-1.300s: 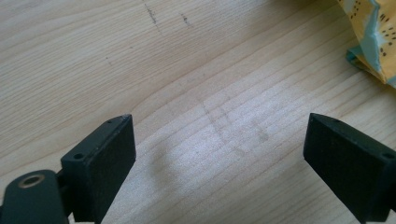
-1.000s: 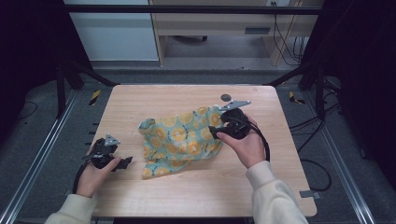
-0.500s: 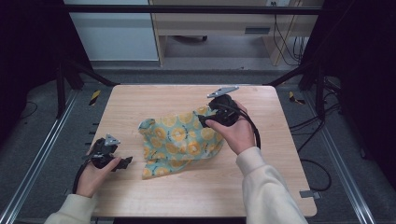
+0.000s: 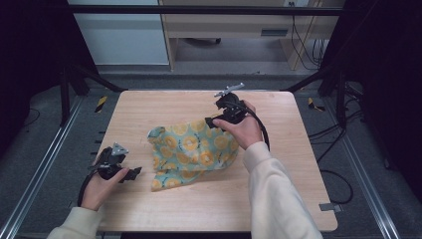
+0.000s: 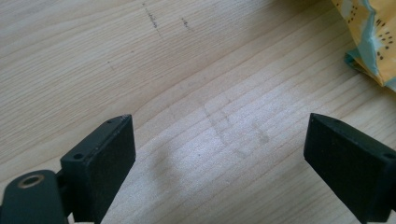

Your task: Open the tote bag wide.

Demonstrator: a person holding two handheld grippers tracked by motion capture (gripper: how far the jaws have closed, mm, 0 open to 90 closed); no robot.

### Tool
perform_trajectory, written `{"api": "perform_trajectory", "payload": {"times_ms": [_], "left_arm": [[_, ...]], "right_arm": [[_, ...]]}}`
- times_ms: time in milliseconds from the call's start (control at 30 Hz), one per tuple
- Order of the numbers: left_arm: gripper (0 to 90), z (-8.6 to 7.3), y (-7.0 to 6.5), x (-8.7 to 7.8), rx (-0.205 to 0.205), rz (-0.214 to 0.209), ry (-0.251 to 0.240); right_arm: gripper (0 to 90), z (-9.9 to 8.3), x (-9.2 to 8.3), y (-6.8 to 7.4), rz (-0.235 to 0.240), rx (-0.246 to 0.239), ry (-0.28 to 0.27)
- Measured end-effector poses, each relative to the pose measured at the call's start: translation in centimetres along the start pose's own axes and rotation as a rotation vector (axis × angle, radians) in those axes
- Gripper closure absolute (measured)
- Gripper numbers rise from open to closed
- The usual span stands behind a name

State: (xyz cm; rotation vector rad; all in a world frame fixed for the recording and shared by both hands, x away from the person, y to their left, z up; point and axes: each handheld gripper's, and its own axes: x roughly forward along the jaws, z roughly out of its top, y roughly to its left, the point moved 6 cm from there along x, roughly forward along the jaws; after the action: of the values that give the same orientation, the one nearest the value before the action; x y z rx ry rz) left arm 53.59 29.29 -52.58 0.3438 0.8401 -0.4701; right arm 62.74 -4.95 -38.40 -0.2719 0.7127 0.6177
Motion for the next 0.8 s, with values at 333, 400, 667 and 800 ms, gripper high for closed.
{"api": "perform_trajectory", "payload": {"times_ms": [333, 400, 667, 800], "left_arm": [[8.7, 0.0, -0.1, 0.1, 0.005, -0.002, 0.005], [8.7, 0.0, -0.1, 0.1, 0.006, -0.003, 0.005], [8.8, 0.0, -0.1, 0.1, 0.006, -0.003, 0.005], [8.7, 0.0, -0.1, 0.1, 0.007, -0.002, 0.004]], "right_arm": [[11.7, -1.1, 2.0, 0.6, 0.067, -0.037, 0.092], [16.1, -1.3, 2.1, 0.8, 0.07, -0.042, 0.105], [50.2, -1.8, 1.8, 0.8, 0.08, -0.074, 0.101], [66.6, -2.2, 1.5, 0.9, 0.084, -0.097, 0.113]]}}
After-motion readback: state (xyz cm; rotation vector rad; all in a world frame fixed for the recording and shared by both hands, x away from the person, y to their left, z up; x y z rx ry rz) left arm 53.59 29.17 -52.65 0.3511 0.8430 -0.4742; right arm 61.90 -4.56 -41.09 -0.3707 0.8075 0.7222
